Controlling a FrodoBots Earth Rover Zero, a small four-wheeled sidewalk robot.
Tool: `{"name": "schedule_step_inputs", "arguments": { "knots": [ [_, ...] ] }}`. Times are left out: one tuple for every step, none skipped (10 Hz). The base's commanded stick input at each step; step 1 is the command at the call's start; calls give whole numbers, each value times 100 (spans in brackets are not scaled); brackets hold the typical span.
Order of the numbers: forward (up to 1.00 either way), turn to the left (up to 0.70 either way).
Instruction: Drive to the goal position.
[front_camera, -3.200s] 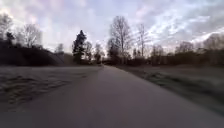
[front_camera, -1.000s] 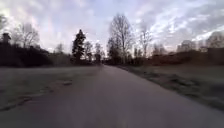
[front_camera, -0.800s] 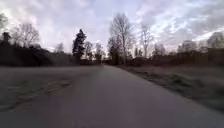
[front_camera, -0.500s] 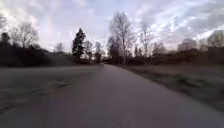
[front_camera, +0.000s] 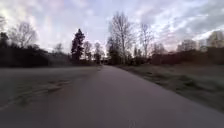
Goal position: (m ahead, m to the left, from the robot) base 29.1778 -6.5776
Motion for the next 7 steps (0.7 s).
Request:
{"name": "schedule_step_inputs", "arguments": {
  "knots": [
    [100,1],
    [100,1],
    [100,1],
    [100,1],
    [100,1],
    [100,1],
    [100,1]
  ]
}}
